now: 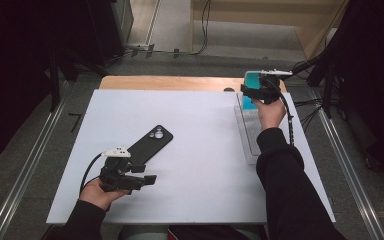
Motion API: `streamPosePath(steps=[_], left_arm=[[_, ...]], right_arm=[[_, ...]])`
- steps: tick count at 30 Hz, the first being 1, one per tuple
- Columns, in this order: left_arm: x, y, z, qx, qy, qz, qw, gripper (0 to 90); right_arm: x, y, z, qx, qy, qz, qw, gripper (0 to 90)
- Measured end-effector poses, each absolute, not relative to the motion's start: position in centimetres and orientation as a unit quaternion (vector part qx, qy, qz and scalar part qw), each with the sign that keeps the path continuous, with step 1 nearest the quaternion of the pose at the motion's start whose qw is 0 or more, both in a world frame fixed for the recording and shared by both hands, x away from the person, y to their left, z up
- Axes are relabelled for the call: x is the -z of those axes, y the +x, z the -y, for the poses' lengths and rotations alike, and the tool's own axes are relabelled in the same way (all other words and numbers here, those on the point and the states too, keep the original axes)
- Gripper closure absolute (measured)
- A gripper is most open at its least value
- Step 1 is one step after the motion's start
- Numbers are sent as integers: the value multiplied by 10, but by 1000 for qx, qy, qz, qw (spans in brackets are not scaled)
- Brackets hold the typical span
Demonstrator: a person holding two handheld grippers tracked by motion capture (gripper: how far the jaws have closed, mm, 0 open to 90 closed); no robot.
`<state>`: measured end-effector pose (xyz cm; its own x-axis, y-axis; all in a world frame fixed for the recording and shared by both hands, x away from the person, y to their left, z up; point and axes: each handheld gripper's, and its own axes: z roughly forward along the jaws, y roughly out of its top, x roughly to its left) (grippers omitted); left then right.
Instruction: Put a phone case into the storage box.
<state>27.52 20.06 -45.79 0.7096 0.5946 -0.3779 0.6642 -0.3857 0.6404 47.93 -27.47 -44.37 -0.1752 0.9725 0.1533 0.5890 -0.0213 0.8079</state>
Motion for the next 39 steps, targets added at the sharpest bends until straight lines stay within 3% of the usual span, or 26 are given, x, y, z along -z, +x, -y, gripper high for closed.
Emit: streamPosePath(steps=[25, 39], left_arm=[[458, 275, -201, 44, 831, -379, 406, 308], [458, 277, -201, 44, 830, -385, 401, 306]], right_arm=[[464, 491, 269, -380, 600, -655, 259, 114], [442, 477, 274, -374, 610, -658, 236, 86]])
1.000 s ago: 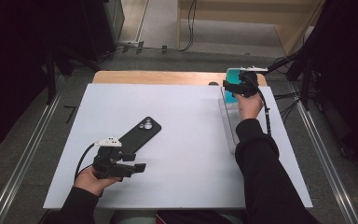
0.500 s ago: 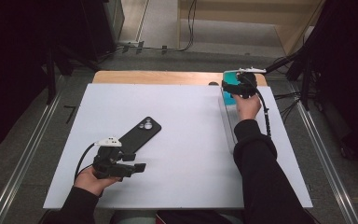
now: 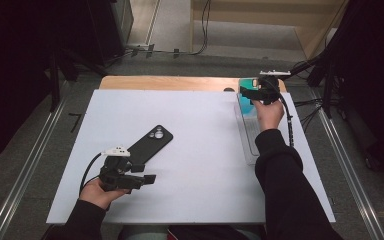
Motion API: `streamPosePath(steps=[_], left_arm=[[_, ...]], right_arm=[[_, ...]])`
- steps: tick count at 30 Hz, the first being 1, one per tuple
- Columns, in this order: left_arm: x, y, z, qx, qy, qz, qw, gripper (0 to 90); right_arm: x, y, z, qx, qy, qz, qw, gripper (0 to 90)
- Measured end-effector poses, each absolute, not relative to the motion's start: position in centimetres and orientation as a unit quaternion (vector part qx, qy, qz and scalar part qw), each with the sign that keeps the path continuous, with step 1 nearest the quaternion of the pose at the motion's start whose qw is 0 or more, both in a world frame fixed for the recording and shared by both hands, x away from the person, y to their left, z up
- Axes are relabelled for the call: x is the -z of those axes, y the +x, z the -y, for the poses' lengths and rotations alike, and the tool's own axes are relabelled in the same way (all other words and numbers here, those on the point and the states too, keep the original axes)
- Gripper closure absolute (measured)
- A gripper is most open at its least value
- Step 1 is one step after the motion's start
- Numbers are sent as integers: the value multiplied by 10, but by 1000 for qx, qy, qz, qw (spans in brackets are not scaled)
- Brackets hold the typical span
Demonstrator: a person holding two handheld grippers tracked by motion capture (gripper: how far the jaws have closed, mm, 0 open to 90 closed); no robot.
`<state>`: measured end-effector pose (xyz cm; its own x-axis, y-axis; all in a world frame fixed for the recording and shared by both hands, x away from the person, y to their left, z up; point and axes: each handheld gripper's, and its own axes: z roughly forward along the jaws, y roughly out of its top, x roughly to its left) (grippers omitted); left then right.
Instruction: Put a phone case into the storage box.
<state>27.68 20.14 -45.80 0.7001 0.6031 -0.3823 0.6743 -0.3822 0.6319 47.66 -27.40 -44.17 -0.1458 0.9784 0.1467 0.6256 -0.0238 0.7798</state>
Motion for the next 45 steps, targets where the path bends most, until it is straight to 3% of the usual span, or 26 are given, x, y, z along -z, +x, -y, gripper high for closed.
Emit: streamPosePath(steps=[10, 15, 45], left_arm=[[456, 280, -202, 55, 824, -394, 403, 306], [455, 284, -204, 56, 823, -402, 397, 305], [452, 292, -205, 56, 833, -378, 401, 283]], right_arm=[[415, 446, 273, -386, 600, -679, 173, 71], [409, 430, 264, -381, 571, -708, 168, 72], [410, 343, 223, -434, 443, -782, 59, 173]])
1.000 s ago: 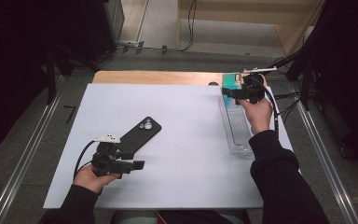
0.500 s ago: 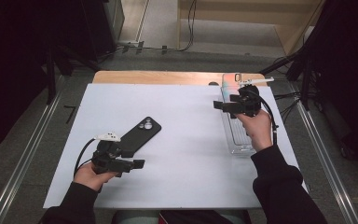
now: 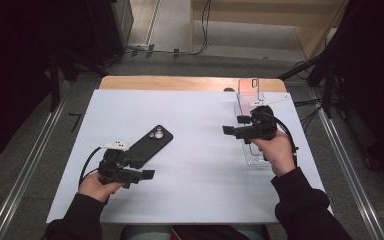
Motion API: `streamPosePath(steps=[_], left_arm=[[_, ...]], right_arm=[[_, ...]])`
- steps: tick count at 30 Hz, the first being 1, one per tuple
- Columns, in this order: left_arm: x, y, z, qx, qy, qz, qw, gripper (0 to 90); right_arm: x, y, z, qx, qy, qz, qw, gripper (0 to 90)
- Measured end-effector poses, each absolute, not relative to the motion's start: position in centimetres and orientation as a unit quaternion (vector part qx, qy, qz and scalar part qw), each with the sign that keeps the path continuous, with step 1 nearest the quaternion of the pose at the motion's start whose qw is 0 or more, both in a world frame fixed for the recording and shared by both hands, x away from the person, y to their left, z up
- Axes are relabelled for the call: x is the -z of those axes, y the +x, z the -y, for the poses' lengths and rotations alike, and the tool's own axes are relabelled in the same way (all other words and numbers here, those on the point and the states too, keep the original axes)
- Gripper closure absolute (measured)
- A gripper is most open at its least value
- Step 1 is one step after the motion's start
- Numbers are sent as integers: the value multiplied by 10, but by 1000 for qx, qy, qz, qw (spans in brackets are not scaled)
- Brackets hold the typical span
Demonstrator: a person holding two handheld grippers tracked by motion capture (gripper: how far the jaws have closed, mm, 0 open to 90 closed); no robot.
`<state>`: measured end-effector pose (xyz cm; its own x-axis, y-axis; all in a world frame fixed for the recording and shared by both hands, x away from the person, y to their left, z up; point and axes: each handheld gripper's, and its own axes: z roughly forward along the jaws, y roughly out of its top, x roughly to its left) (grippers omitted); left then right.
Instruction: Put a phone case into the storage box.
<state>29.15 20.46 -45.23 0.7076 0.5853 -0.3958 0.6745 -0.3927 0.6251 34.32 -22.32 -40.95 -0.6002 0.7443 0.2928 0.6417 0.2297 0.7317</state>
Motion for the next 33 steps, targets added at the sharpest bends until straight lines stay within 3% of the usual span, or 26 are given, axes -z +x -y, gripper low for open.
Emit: streamPosePath(steps=[33], left_arm=[[448, 290, -208, 57, 829, -356, 428, 215]], right_arm=[[455, 271, 220, -427, 375, -823, 9, 203]])
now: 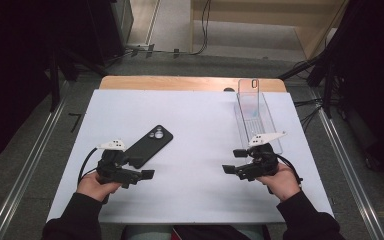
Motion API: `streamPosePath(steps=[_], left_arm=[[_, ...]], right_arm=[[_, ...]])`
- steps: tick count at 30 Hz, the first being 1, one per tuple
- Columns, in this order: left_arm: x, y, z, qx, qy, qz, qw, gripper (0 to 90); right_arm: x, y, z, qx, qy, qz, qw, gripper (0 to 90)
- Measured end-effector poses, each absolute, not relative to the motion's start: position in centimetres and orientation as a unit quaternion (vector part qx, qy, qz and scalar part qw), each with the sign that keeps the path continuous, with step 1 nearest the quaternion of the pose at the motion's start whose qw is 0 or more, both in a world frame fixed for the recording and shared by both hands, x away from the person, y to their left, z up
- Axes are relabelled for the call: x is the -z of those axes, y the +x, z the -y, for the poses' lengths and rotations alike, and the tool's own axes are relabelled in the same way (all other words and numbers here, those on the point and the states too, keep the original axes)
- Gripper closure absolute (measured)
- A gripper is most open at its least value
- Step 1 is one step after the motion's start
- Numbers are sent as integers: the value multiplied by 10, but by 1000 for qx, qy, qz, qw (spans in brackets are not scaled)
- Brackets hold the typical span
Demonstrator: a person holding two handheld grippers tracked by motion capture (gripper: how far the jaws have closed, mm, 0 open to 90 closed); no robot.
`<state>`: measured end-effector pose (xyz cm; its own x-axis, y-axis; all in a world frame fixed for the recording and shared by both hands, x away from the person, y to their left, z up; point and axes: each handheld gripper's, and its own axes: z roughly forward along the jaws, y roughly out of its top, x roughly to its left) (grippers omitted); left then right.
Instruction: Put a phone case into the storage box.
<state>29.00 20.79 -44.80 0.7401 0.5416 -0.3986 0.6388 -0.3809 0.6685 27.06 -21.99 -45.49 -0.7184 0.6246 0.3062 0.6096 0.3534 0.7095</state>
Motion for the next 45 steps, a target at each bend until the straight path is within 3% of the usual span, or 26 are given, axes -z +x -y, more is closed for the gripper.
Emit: streamPosePath(steps=[15, 45], left_arm=[[443, 294, -212, 77, 834, -345, 424, 216], [435, 342, -217, 19, 832, -355, 427, 213]], right_arm=[[469, 254, 229, -411, 376, -830, 4, 203], [477, 256, 238, -396, 384, -834, -3, 203]])
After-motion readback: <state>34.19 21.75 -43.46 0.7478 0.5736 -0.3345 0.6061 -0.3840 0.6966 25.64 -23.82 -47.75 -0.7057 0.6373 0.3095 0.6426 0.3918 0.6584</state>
